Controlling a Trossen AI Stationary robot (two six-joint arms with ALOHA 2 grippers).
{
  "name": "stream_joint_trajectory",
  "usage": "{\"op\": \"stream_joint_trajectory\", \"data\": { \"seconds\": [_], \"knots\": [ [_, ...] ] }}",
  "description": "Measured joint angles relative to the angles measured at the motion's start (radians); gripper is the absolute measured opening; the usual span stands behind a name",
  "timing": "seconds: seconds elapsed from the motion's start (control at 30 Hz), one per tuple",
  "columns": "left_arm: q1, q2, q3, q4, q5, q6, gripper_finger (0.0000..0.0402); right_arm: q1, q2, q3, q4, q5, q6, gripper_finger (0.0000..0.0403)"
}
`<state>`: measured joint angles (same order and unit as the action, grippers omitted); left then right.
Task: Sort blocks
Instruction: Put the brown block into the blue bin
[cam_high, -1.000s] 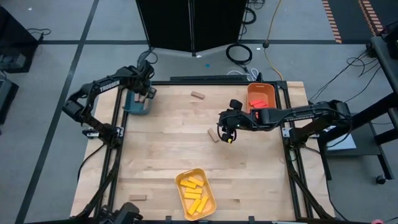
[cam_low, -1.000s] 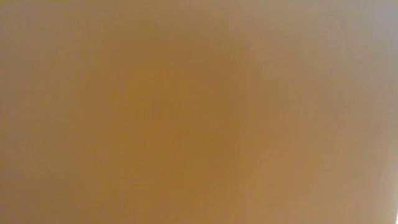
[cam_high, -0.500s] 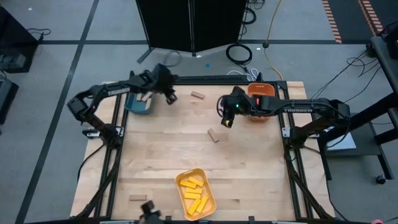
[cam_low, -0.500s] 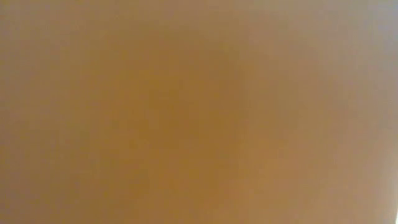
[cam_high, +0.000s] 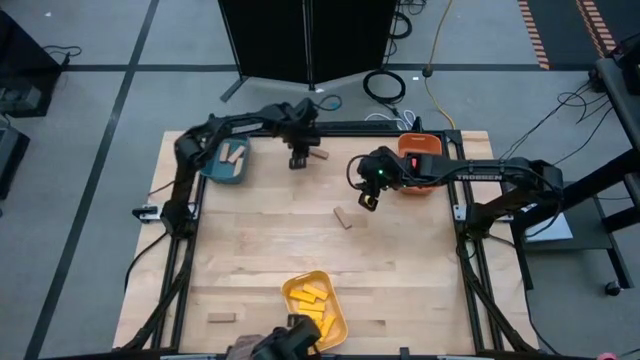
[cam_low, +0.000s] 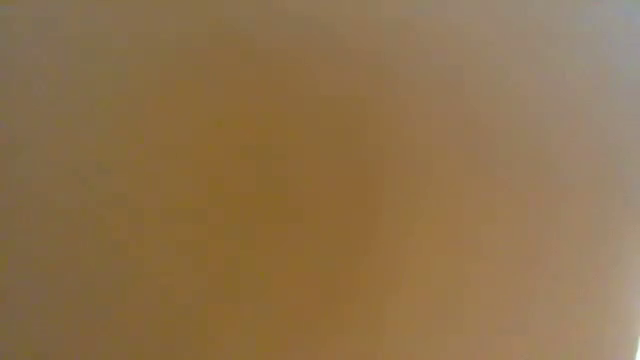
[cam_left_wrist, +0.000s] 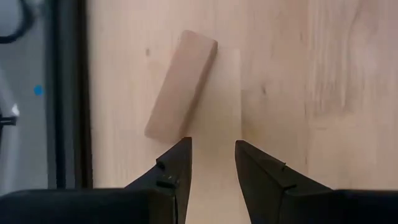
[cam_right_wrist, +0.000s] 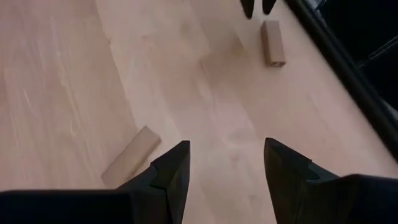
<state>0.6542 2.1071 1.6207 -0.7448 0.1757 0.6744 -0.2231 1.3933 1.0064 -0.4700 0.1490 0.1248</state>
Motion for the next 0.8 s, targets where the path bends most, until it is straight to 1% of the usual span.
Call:
{"op": "stream_joint_trajectory", "data": {
  "seconds": [0.1,0.23,0.37,0.57,0.67,0.8],
  "knots": [
    [0.000,0.066,0.104,-0.084,-0.002,0.069,0.0119,0.014,0.000,-0.029,0.002,0.001,0.009,0.0144],
    [0.000,0.109,0.173,-0.097,-0.037,0.107,0.0118,0.018,0.001,-0.080,0.019,0.001,0.014,0.0144],
    [-0.003,0.108,0.179,-0.091,-0.055,0.116,0.0118,0.017,0.001,-0.129,0.076,0.005,0.016,0.0144],
    [-0.020,0.106,0.179,-0.118,-0.130,0.093,0.0123,0.012,0.001,-0.140,0.127,0.004,-0.025,0.0144],
    [-0.039,0.106,0.178,-0.122,-0.243,0.092,0.0144,0.012,0.001,-0.140,0.152,0.002,-0.031,0.0144],
    [-0.071,0.107,0.178,-0.151,-0.343,0.043,0.0193,0.012,0.001,-0.140,0.156,0.002,-0.043,0.0144]
  ]
}}
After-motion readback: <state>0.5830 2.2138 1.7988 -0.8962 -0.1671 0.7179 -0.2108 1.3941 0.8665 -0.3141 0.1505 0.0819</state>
